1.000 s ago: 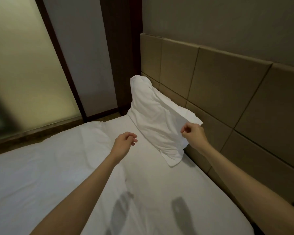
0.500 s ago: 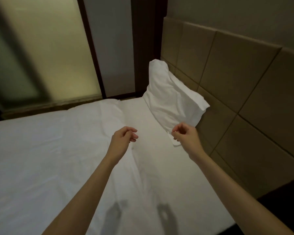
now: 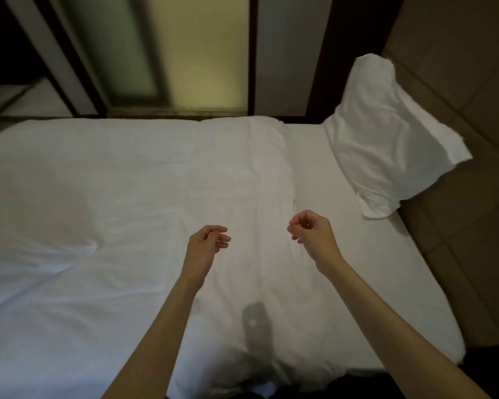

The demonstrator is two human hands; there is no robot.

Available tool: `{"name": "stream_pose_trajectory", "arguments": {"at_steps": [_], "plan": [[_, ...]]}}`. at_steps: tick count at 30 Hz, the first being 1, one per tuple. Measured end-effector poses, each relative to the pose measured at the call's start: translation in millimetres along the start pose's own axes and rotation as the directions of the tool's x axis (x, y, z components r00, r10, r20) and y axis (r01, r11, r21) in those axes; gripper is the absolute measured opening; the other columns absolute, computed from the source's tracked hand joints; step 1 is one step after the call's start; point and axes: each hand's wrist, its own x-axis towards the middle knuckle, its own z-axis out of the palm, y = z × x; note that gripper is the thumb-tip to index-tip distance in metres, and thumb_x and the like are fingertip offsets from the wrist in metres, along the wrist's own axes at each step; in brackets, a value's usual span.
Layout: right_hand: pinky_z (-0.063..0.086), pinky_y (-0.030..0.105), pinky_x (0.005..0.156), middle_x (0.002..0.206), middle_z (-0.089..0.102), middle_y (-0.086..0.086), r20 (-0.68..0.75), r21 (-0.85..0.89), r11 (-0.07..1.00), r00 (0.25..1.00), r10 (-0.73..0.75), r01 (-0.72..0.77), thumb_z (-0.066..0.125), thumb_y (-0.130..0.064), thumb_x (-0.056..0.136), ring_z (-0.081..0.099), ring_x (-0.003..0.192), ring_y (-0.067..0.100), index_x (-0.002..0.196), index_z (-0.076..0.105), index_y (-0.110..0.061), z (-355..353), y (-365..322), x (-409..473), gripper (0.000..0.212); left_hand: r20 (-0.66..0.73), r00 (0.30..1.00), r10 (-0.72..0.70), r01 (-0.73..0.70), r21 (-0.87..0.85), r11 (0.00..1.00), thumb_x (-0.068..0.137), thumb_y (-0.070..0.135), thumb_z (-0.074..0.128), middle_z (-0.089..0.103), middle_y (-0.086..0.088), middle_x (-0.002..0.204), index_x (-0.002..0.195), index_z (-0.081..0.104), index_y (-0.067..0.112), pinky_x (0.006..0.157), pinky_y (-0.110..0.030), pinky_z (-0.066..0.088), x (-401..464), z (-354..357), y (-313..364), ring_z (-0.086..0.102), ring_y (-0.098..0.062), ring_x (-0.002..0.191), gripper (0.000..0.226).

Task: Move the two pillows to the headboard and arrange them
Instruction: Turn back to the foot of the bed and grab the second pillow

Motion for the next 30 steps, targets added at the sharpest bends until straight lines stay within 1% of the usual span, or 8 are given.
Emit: {"name": "stream_pose_trajectory", "arguments": {"at_steps": [4, 6, 8, 12, 15, 19, 24, 30], "plan": [[0.043, 0.023, 0.059, 0.067, 0.058, 0.003, 0.096, -0.026, 0.999, 0.995, 0.036, -0.033, 0.061, 0.004, 0.078, 0.055, 0.059, 0.016, 0.068, 0.059, -0.015, 87.8, 1.7, -17.5, 0.022, -0.059, 0.998, -0.038, 0.038, -0.002, 0.999, 0.091, 0.008, 0.041, 0.071, -0.003, 0.08, 0.088, 0.069, 0.018, 0.074, -0.026, 0.048, -5.4, -87.6, -30.2, 0.065, -0.015, 0.072, 0.03], [0.044, 0.023, 0.059, 0.068, 0.059, 0.003, 0.126, -0.036, 0.998, 0.99, 0.058, -0.054, 0.061, 0.004, 0.079, 0.055, 0.059, 0.015, 0.069, 0.06, -0.015, 135.4, -0.5, -29.6, 0.021, -0.092, 0.994, -0.061, 0.062, 0.002, 0.998, 0.092, 0.008, 0.041, 0.071, -0.003, 0.08, 0.089, 0.069, 0.017, 0.074, -0.027, 0.048, -10.0, -136.3, -43.2, 0.065, -0.016, 0.073, 0.03], [0.044, 0.021, 0.057, 0.067, 0.059, 0.001, 0.141, -0.028, 0.996, 0.986, 0.084, -0.081, 0.061, 0.004, 0.079, 0.055, 0.058, 0.014, 0.068, 0.06, -0.015, 177.0, -3.2, -42.5, 0.022, -0.121, 0.989, -0.086, 0.087, -0.004, 0.996, 0.092, 0.009, 0.041, 0.071, -0.003, 0.08, 0.09, 0.069, 0.016, 0.071, -0.025, 0.047, -16.9, -180.4, -54.7, 0.065, -0.017, 0.073, 0.029], [0.043, 0.024, 0.056, 0.063, 0.057, 0.0, 0.166, -0.013, 0.994, 0.98, 0.112, -0.112, 0.062, 0.005, 0.078, 0.055, 0.056, 0.014, 0.068, 0.06, -0.015, 268.2, -12.2, -70.8, 0.022, -0.19, 0.973, -0.13, 0.122, -0.056, 0.991, 0.092, 0.007, 0.042, 0.07, -0.004, 0.078, 0.092, 0.069, 0.012, 0.068, -0.022, 0.046, -32.3, -274.2, -76.0, 0.064, -0.015, 0.071, 0.028], [0.043, 0.024, 0.056, 0.064, 0.057, 0.0, 0.192, -0.017, 0.992, 0.973, 0.127, -0.126, 0.062, 0.005, 0.078, 0.055, 0.056, 0.014, 0.067, 0.06, -0.015, 326.3, -19.4, -88.3, 0.023, -0.224, 0.962, -0.157, 0.145, -0.068, 0.987, 0.091, 0.007, 0.042, 0.069, -0.005, 0.079, 0.092, 0.069, 0.012, 0.069, -0.022, 0.047, -39.8, -333.1, -85.7, 0.064, -0.016, 0.072, 0.028], [0.044, 0.025, 0.057, 0.067, 0.059, 0.001, 0.246, -0.054, 0.991, 0.96, 0.132, -0.123, 0.061, 0.005, 0.077, 0.055, 0.06, 0.016, 0.067, 0.06, -0.015, 394.2, -28.0, -103.2, 0.022, -0.303, 0.935, -0.184, 0.164, -0.091, 0.982, 0.092, 0.008, 0.042, 0.07, -0.006, 0.08, 0.091, 0.069, 0.012, 0.069, -0.021, 0.046, -44.3, -404.0, -97.3, 0.065, -0.017, 0.074, 0.028], [0.043, 0.024, 0.058, 0.069, 0.059, 0.001, 0.286, -0.08, 0.989, 0.948, 0.139, -0.121, 0.061, 0.006, 0.078, 0.057, 0.06, 0.016, 0.068, 0.059, -0.014, 438.5, -36.6, -96.4, 0.022, -0.35, 0.912, -0.213, 0.193, -0.093, 0.977, 0.093, 0.009, 0.041, 0.071, -0.007, 0.081, 0.088, 0.069, 0.015, 0.071, -0.023, 0.047, -36.4, -450.6, -106.1, 0.066, -0.019, 0.075, 0.029], [0.044, 0.025, 0.059, 0.069, 0.06, 0.001, 0.346, -0.11, 0.989, 0.929, 0.128, -0.096, 0.06, 0.005, 0.078, 0.058, 0.061, 0.016, 0.068, 0.059, -0.015, 482.5, -39.2, -66.7, 0.022, -0.41, 0.885, -0.22, 0.19, -0.114, 0.975, 0.092, 0.009, 0.042, 0.071, -0.004, 0.078, 0.087, 0.069, 0.016, 0.07, -0.023, 0.046, -10.4, -486.4, -107.8, 0.065, -0.014, 0.07, 0.028]]}}
